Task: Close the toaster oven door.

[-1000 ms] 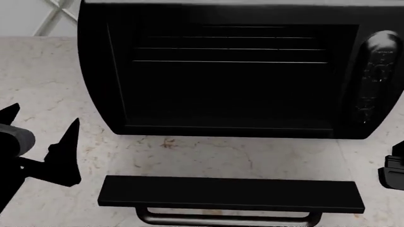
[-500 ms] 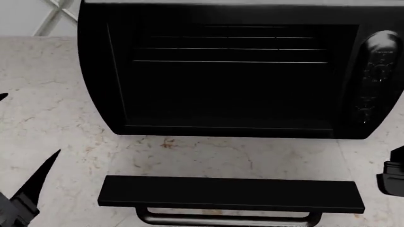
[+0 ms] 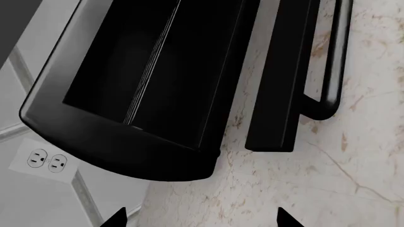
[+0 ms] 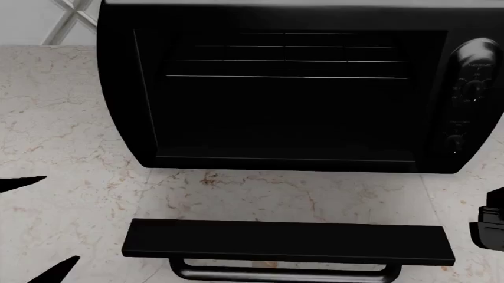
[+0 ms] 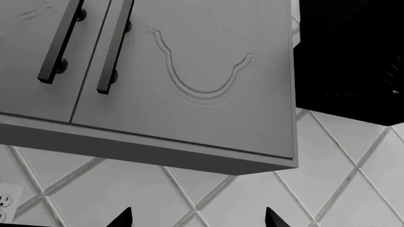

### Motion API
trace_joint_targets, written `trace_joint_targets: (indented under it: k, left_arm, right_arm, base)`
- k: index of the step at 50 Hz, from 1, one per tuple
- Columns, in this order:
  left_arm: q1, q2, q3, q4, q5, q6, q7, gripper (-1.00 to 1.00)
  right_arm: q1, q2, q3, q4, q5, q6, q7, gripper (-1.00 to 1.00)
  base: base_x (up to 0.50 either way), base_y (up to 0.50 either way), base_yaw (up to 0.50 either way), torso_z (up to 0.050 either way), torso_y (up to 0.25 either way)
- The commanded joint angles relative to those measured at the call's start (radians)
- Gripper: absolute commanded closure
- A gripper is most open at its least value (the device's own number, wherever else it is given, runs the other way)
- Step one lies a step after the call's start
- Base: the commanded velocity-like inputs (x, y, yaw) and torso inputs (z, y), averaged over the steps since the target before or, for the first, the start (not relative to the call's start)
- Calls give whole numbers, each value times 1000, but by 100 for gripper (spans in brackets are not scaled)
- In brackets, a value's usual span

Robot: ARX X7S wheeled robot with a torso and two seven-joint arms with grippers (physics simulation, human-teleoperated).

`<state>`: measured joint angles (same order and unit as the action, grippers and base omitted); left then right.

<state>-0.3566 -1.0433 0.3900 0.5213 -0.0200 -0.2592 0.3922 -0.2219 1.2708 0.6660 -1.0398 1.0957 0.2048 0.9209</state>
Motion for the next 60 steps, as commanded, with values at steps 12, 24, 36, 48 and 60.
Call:
trace_joint_targets:
  k: [12,24,36,48,60]
  left_arm:
    - [-92,127,169,-218,178,138,49,-100]
    - [-163,197,221,-297,233,154,67,-100]
    - [-230,248,258,-370,271,183,86,-100]
    - [-293,293,293,-448,304,218,99,-100]
    - [-327,331,308,-496,312,240,97,-100]
  right_arm:
    - [-115,-23,66,-3,-28,-45,-12,-100]
    - [-182,-13,110,-2,-33,-73,-5,-100]
    - [-218,-11,134,-1,-39,-89,-3,-100]
    - [-229,-4,135,7,-41,-102,0,-100]
    - [-244,-26,147,7,-51,-100,-14,-100]
  base:
    - [0,0,0,0,0]
    - [0,0,0,0,0]
    - [0,0,0,0,0]
    - [0,0,0,0,0]
    - [0,0,0,0,0]
